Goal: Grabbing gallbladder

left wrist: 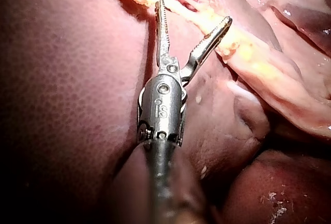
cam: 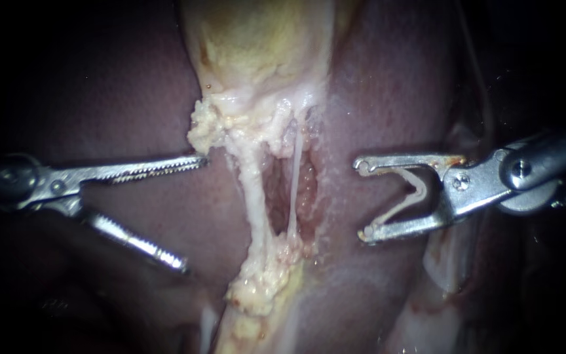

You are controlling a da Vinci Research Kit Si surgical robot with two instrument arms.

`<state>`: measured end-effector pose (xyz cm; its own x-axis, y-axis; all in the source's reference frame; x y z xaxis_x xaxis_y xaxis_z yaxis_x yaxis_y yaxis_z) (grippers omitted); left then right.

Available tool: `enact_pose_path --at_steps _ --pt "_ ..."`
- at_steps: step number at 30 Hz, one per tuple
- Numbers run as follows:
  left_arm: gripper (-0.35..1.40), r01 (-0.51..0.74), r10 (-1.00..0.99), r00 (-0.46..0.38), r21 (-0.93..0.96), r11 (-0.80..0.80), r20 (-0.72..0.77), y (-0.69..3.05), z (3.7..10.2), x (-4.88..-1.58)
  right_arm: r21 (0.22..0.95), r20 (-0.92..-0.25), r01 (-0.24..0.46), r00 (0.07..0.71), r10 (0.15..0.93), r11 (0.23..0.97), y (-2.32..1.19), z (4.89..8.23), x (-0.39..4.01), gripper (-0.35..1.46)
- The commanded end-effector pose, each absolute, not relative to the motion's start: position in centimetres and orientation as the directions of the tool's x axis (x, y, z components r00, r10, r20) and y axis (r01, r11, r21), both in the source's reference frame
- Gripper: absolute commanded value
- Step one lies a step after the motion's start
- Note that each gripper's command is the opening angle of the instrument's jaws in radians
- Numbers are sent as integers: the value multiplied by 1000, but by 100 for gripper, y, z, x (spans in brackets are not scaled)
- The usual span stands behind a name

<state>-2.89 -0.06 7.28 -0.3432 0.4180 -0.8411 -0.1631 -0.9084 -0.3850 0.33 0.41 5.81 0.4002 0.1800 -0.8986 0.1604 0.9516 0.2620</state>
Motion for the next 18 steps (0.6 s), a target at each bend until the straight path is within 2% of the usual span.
enact_pose_path --at_steps 1,9,13,18 --pt "89 -174 427 -343 -390 -904 -837 -3 725 -287 262 -899 160 400 180 952 41 581 33 50" --pt "88 -313 532 -332 -441 -841 -779 34 708 -269 262 -899 160 400 180 952 41 581 33 50" --pt "78 -358 573 -319 -464 -810 -755 52 708 -270 262 -898 160 400 180 952 41 581 34 50" --pt "78 -397 586 -300 -460 -794 -752 69 714 -272 262 -898 160 400 180 952 41 582 34 50"
